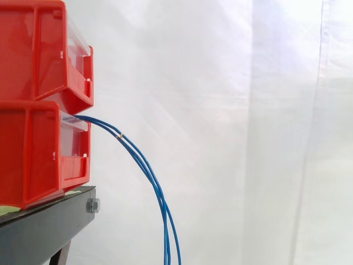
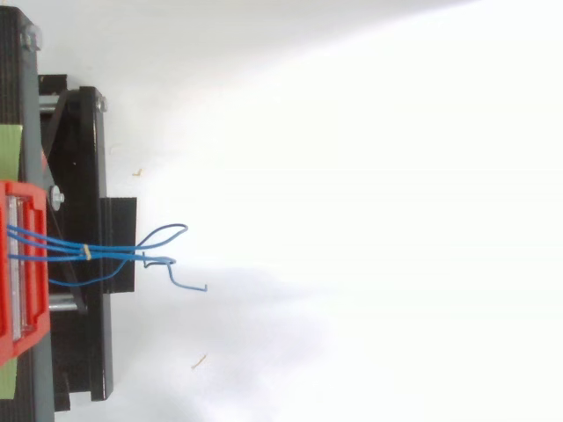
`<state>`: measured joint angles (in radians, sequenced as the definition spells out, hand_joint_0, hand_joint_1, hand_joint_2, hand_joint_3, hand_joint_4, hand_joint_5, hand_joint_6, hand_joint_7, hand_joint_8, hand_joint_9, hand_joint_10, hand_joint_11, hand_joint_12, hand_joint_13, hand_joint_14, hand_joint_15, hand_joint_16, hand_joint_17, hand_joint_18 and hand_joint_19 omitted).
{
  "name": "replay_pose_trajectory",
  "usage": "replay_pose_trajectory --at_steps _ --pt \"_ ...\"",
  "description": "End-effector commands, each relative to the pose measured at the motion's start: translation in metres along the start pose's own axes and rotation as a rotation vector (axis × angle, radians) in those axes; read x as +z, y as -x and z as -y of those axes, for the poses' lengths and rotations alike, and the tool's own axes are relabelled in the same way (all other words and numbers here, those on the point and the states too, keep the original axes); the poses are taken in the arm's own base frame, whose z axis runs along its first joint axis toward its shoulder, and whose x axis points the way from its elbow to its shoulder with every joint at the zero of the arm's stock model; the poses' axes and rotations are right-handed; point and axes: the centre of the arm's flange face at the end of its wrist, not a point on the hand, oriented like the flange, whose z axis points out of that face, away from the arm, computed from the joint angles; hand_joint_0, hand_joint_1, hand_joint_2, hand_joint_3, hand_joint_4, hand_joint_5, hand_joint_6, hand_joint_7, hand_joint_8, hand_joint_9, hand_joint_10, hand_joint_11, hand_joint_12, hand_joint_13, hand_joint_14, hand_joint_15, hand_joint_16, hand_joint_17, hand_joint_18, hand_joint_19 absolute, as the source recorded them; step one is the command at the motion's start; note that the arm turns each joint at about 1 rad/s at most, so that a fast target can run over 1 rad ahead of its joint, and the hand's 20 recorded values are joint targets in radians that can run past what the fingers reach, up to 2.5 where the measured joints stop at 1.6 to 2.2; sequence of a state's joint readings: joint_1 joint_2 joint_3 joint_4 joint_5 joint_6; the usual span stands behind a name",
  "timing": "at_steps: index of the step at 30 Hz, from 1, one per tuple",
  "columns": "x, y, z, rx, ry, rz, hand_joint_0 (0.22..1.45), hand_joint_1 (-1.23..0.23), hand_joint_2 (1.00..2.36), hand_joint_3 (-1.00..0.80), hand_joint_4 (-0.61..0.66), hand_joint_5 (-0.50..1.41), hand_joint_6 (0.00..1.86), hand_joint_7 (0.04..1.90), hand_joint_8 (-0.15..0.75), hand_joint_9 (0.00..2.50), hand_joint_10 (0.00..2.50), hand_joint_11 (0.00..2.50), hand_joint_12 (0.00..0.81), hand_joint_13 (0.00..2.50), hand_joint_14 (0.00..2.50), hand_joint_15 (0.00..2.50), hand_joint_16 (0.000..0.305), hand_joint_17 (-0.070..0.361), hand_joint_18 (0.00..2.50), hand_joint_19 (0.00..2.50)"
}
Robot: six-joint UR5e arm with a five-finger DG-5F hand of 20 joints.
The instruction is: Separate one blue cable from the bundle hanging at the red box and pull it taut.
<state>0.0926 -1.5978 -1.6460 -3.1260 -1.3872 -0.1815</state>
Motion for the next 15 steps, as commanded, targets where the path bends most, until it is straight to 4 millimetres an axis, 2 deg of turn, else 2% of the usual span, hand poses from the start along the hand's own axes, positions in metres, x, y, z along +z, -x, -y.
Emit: replay_pose_trajectory --at_steps 1,5,9,10,11,15 --pt "0.002 -0.004 0.000 0.002 0.003 0.005 0.53 -0.62 1.00 -0.49 0.15 -0.21 0.50 0.83 0.250 0.49 0.01 0.18 0.362 0.44 0.01 0.16 0.054 0.120 0.35 0.13" --pt "0.005 -0.007 0.004 -0.002 -0.008 0.009 0.53 -0.62 1.00 -0.49 0.15 -0.21 0.50 0.83 0.254 0.50 0.01 0.19 0.361 0.45 0.01 0.17 0.053 0.119 0.36 0.12" --pt "0.015 -0.013 0.018 -0.007 -0.037 0.001 0.54 -0.62 1.00 -0.49 0.16 -0.21 0.50 0.83 0.255 0.50 0.01 0.20 0.359 0.46 0.01 0.17 0.052 0.118 0.38 0.12" --pt "0.023 -0.017 0.029 -0.007 -0.057 -0.001 0.54 -0.62 1.00 -0.49 0.16 -0.21 0.50 0.83 0.255 0.51 0.01 0.19 0.361 0.46 0.01 0.16 0.052 0.118 0.38 0.12" --pt "0.023 -0.017 0.029 -0.007 -0.057 -0.001 0.54 -0.62 1.00 -0.49 0.16 -0.21 0.50 0.83 0.257 0.52 0.01 0.19 0.359 0.46 0.01 0.17 0.052 0.118 0.38 0.12" --pt "0.042 -0.023 0.052 0.009 -0.078 0.016 0.54 -0.61 1.00 -0.48 0.16 -0.20 0.50 0.83 0.259 0.54 0.01 0.19 0.363 0.47 0.01 0.16 0.050 0.112 0.36 0.10"
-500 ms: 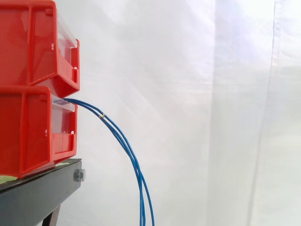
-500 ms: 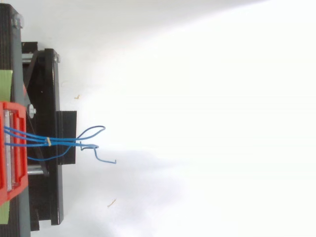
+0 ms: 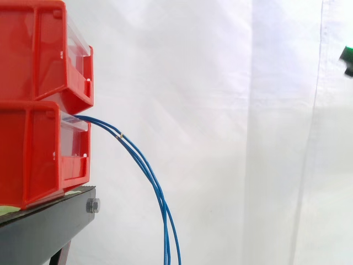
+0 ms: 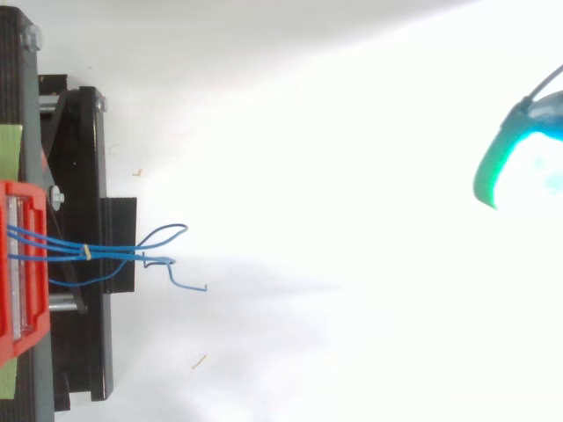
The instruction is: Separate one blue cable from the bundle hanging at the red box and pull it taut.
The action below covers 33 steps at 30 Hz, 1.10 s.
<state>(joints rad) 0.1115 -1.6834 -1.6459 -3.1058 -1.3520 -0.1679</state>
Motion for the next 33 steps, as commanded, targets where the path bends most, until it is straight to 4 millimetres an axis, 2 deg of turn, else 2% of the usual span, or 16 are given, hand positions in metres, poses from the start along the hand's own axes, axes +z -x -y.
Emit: replay_pose_trajectory --at_steps 1,12,17,25,33 --pt "0.016 -0.004 0.015 0.009 -0.005 0.020 0.54 -0.61 1.00 -0.48 0.17 -0.20 0.50 0.83 0.260 0.54 0.01 0.20 0.364 0.47 0.01 0.16 0.050 0.112 0.36 0.10" --pt "0.019 -0.008 0.012 0.003 0.013 0.066 0.55 -0.62 1.00 -0.47 0.17 -0.20 0.50 0.83 0.263 0.58 0.01 0.23 0.355 0.51 0.01 0.16 0.049 0.111 0.39 0.11" --pt "0.026 -0.010 0.019 -0.009 0.000 0.100 0.55 -0.61 1.00 -0.47 0.17 -0.20 0.50 0.83 0.261 0.58 0.01 0.22 0.355 0.51 0.01 0.16 0.049 0.110 0.40 0.11" --pt "0.063 -0.019 0.034 -0.014 -0.022 0.104 0.56 -0.62 1.00 -0.47 0.17 -0.20 0.50 0.83 0.263 0.58 0.01 0.22 0.355 0.51 0.01 0.16 0.047 0.106 0.41 0.11" --pt "0.096 -0.026 0.041 -0.015 -0.028 0.120 0.56 -0.62 1.00 -0.47 0.17 -0.20 0.50 0.83 0.264 0.59 0.01 0.23 0.356 0.53 0.01 0.15 0.045 0.102 0.43 0.11"
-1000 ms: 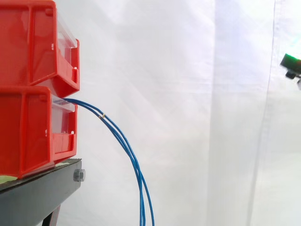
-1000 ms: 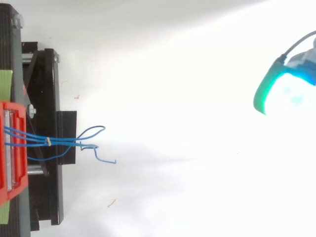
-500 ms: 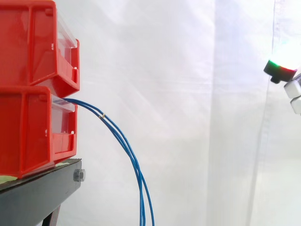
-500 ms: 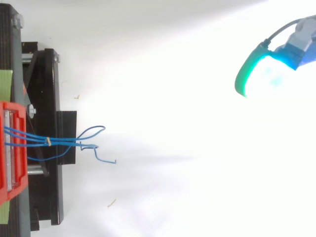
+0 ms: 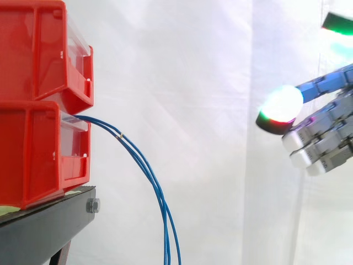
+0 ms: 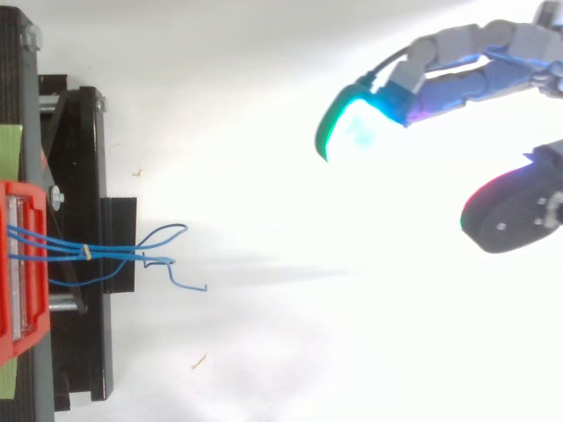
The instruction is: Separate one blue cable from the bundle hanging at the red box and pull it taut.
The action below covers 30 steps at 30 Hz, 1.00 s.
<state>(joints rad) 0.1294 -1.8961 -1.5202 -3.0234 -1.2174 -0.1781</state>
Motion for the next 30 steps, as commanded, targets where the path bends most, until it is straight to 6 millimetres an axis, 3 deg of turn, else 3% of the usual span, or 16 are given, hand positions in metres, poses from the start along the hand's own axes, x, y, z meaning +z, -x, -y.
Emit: replay_pose_trajectory --at_steps 1,8,20,25,30 --pt "0.017 -0.006 0.008 -0.002 -0.009 0.008 0.56 -0.62 1.00 -0.47 0.17 -0.20 0.50 0.83 0.264 0.59 0.01 0.23 0.356 0.53 0.01 0.15 0.045 0.101 0.43 0.11" --pt "0.031 -0.008 0.011 0.005 0.013 0.041 0.56 -0.62 1.00 -0.47 0.17 -0.19 0.50 0.83 0.265 0.59 0.01 0.23 0.355 0.54 0.01 0.16 0.045 0.101 0.43 0.12" --pt "0.037 -0.006 0.016 -0.016 0.020 0.090 0.56 -0.62 1.00 -0.47 0.18 -0.19 0.50 0.83 0.264 0.60 0.01 0.22 0.354 0.54 0.01 0.16 0.044 0.099 0.44 0.12" --pt "0.051 -0.015 0.040 -0.040 -0.015 0.091 0.56 -0.62 1.00 -0.47 0.18 -0.19 0.50 0.83 0.265 0.61 0.01 0.23 0.357 0.54 0.01 0.17 0.044 0.099 0.44 0.13" --pt "0.076 -0.025 0.043 -0.034 -0.006 0.093 0.56 -0.62 1.00 -0.47 0.18 -0.19 0.50 0.83 0.266 0.61 0.01 0.23 0.359 0.55 0.01 0.17 0.044 0.098 0.44 0.13"
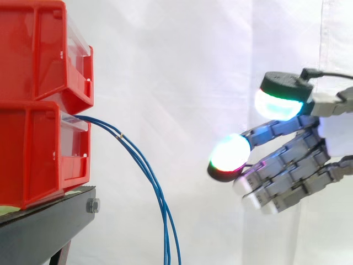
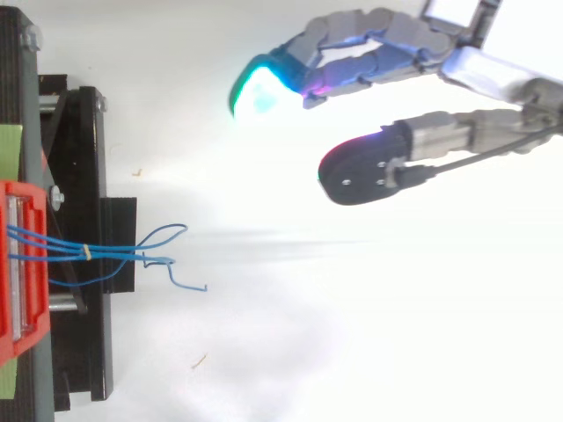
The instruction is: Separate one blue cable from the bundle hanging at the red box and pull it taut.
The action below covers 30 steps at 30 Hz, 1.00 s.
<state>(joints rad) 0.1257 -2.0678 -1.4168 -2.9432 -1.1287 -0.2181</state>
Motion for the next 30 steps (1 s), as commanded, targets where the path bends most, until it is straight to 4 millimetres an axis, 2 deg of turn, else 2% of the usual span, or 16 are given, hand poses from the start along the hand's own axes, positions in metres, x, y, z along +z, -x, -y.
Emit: replay_pose_trajectory --at_steps 1,7,9,10,13,16,22,30 --pt "0.016 -0.007 -0.003 0.003 0.013 -0.001 0.56 -0.62 1.00 -0.47 0.18 -0.19 0.50 0.83 0.265 0.61 0.01 0.24 0.359 0.55 0.01 0.17 0.044 0.098 0.44 0.13" --pt "0.018 -0.010 -0.005 -0.002 0.032 0.001 0.56 -0.62 1.00 -0.47 0.18 -0.19 0.50 0.83 0.266 0.61 0.01 0.23 0.360 0.56 0.01 0.18 0.044 0.098 0.45 0.13" --pt "0.030 -0.021 0.015 -0.016 0.007 -0.008 0.56 -0.62 1.00 -0.47 0.18 -0.19 0.50 0.83 0.267 0.61 0.01 0.23 0.359 0.55 0.01 0.19 0.044 0.098 0.45 0.13" --pt "0.035 -0.024 0.019 -0.011 0.004 -0.009 0.56 -0.62 1.00 -0.47 0.18 -0.19 0.50 0.83 0.268 0.61 0.01 0.24 0.360 0.56 0.01 0.19 0.044 0.099 0.46 0.14" --pt "0.051 -0.032 0.018 0.014 0.014 -0.029 0.56 -0.62 1.00 -0.47 0.18 -0.19 0.50 0.83 0.269 0.62 0.01 0.24 0.355 0.56 0.01 0.20 0.044 0.099 0.46 0.17" --pt "0.053 -0.034 0.015 0.020 0.019 -0.042 0.56 -0.62 1.00 -0.47 0.18 -0.19 0.50 0.83 0.269 0.62 0.01 0.24 0.352 0.57 0.01 0.22 0.044 0.099 0.46 0.19" --pt "0.064 -0.044 0.028 0.023 0.031 -0.064 0.56 -0.62 1.00 -0.47 0.19 -0.19 0.50 0.83 0.270 0.65 0.01 0.26 0.347 0.60 0.01 0.23 0.043 0.098 0.48 0.23" --pt "0.068 -0.047 0.022 0.041 0.077 -0.067 0.57 -0.62 1.00 -0.46 0.20 -0.18 0.50 0.84 0.274 0.70 0.01 0.30 0.345 0.66 0.01 0.27 0.043 0.096 0.53 0.26"
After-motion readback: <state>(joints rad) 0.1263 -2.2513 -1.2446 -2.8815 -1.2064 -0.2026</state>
